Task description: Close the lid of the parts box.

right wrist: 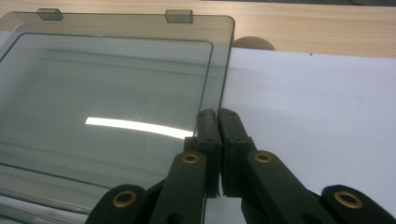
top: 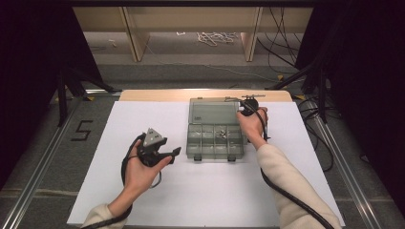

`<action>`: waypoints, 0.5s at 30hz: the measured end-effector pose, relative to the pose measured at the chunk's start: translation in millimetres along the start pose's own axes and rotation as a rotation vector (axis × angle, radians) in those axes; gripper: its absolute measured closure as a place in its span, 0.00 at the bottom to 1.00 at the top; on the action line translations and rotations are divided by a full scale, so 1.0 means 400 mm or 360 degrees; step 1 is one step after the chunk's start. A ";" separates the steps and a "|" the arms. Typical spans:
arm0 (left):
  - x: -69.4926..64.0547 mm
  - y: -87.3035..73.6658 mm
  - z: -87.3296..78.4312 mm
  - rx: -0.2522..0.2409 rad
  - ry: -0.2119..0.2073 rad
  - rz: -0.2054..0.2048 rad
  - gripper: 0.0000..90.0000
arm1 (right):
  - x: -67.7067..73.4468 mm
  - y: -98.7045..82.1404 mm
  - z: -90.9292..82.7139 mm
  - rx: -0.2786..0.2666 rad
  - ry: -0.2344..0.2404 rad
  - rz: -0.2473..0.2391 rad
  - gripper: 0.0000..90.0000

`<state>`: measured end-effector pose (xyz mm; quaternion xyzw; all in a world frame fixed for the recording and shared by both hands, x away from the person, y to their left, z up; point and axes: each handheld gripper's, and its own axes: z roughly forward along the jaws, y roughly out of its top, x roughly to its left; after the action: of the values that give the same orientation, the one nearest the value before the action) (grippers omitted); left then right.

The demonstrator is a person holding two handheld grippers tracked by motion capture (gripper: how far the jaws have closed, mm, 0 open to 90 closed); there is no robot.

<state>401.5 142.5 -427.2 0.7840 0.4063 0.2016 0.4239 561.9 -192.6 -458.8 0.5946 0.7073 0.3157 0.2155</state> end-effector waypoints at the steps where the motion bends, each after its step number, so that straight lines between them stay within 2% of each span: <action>1: 0.010 0.013 0.014 0.0012 0.0007 -0.0014 0.39 | 0.004 0.000 -0.004 0.0010 0.0006 0.0034 0.99; 3: 0.028 0.039 0.045 0.0019 0.0003 -0.0050 0.38 | 0.002 -0.003 -0.006 -0.0021 0.0009 0.0020 0.99; 5: 0.044 0.066 0.072 0.0034 0.0018 -0.0054 0.35 | 0.002 -0.002 -0.013 -0.0010 0.0024 0.0040 0.99; 6: 0.049 0.078 0.089 0.0017 0.0023 -0.0071 0.33 | -0.001 -0.004 -0.009 -0.0053 0.0020 0.0011 0.99; 7: 0.054 0.089 0.104 0.0006 0.0037 -0.0084 0.32 | 0.007 -0.003 -0.012 -0.0055 0.0032 0.0093 0.99; 8: 0.059 0.100 0.118 0.0013 0.0049 -0.0081 0.31 | 0.006 -0.003 -0.015 -0.0055 0.0039 0.0091 0.99; 9: 0.066 0.111 0.130 0.0033 0.0055 -0.0066 0.29 | 0.000 -0.006 -0.011 -0.0103 0.0033 0.0018 0.99; 10: 0.072 0.119 0.145 0.0037 0.0060 -0.0056 0.27 | -0.010 -0.006 -0.014 -0.0110 0.0041 -0.0065 0.99; 13: 0.083 0.142 0.192 0.0024 0.0080 -0.0125 0.21 | -0.004 -0.007 -0.016 -0.0160 0.0055 -0.0007 0.99; 15: 0.094 0.157 0.221 0.0031 0.0084 -0.0143 0.20 | -0.007 -0.009 -0.019 -0.0178 0.0057 -0.0030 0.99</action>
<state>511.3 109.1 -425.7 0.7635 0.4541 0.1990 0.4139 554.7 -197.0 -456.0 0.5691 0.6979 0.3635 0.2387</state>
